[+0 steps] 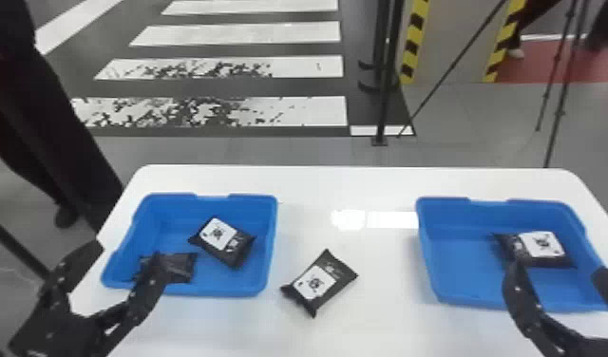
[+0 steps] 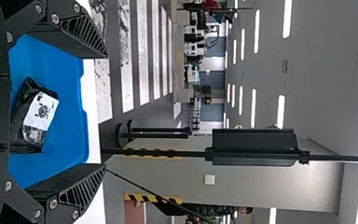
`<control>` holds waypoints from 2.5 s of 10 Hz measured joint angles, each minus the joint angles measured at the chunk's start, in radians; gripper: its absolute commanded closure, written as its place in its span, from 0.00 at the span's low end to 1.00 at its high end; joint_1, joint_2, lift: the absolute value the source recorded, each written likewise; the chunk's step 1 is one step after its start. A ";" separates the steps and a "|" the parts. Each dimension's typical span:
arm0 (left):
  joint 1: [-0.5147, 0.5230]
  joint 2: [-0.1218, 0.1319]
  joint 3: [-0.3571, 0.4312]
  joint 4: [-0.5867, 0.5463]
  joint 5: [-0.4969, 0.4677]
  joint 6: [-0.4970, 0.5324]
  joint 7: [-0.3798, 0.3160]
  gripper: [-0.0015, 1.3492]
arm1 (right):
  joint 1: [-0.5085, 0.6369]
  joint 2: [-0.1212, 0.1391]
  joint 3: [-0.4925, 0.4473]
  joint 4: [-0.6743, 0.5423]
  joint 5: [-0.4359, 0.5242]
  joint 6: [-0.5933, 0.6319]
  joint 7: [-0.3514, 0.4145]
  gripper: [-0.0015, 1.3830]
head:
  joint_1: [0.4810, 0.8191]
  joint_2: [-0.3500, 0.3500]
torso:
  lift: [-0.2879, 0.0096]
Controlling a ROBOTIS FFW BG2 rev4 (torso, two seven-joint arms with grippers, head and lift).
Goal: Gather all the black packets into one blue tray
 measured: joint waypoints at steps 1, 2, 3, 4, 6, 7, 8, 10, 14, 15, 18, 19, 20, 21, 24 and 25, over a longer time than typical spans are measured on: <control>-0.003 0.001 -0.002 0.000 -0.004 0.001 0.000 0.16 | -0.001 0.000 0.001 0.002 -0.002 0.000 0.001 0.09 | 0.63 0.62 | 0.60; -0.007 0.002 -0.004 0.000 -0.007 0.003 0.000 0.16 | -0.001 -0.001 0.002 0.004 -0.003 0.000 0.002 0.09 | 0.63 0.61 | 0.60; -0.009 0.004 -0.006 0.000 -0.009 0.005 -0.001 0.16 | -0.003 -0.001 0.002 0.005 -0.004 -0.001 0.003 0.09 | 0.63 0.61 | 0.60; -0.013 0.004 -0.007 0.000 -0.013 0.007 -0.001 0.16 | -0.005 -0.002 0.002 0.008 -0.006 -0.002 0.006 0.09 | 0.63 0.61 | 0.60; -0.018 0.006 -0.007 0.000 -0.020 0.010 -0.001 0.16 | -0.007 -0.002 0.002 0.013 -0.011 -0.003 0.008 0.09 | 0.63 0.61 | 0.60; -0.019 0.006 -0.007 0.000 -0.023 0.009 -0.001 0.16 | -0.009 -0.002 0.002 0.014 -0.012 -0.003 0.009 0.09 | 0.63 0.61 | 0.60; -0.021 0.007 -0.008 0.002 -0.026 0.009 -0.001 0.16 | -0.010 -0.002 0.002 0.017 -0.013 -0.003 0.011 0.09 | 0.63 0.61 | 0.60; -0.031 0.012 -0.011 0.002 -0.040 0.019 -0.002 0.16 | -0.013 -0.002 0.002 0.022 -0.014 -0.002 0.014 0.09 | 0.63 0.61 | 0.60; -0.136 0.052 -0.054 0.017 -0.129 0.147 -0.072 0.16 | -0.016 -0.002 0.002 0.029 -0.024 -0.002 0.017 0.09 | 0.63 0.54 | 0.60; -0.180 0.063 -0.070 0.037 -0.161 0.196 -0.101 0.16 | -0.016 -0.002 0.002 0.030 -0.025 -0.002 0.018 0.10 | 0.63 0.53 | 0.60; -0.337 0.105 -0.154 0.179 -0.239 0.251 -0.188 0.16 | -0.016 -0.002 0.002 0.033 -0.032 -0.002 0.018 0.10 | 0.63 0.45 | 0.60; -0.403 0.112 -0.178 0.243 -0.266 0.265 -0.229 0.16 | -0.016 -0.002 0.002 0.033 -0.034 -0.002 0.018 0.10 | 0.63 0.43 | 0.60; -0.466 0.119 -0.207 0.298 -0.294 0.280 -0.259 0.16 | -0.016 -0.002 0.002 0.034 -0.035 -0.002 0.019 0.10 | 0.63 0.41 | 0.60; -0.524 0.127 -0.240 0.343 -0.318 0.296 -0.289 0.16 | -0.016 -0.002 0.002 0.035 -0.035 -0.002 0.020 0.10 | 0.63 0.38 | 0.60; -0.702 0.146 -0.367 0.513 -0.340 0.354 -0.399 0.16 | -0.018 -0.002 0.004 0.040 -0.039 -0.002 0.021 0.10 | 0.63 0.29 | 0.60; -0.735 0.148 -0.401 0.541 -0.341 0.402 -0.416 0.16 | -0.020 -0.002 0.005 0.042 -0.041 -0.002 0.022 0.10 | 0.63 0.26 | 0.60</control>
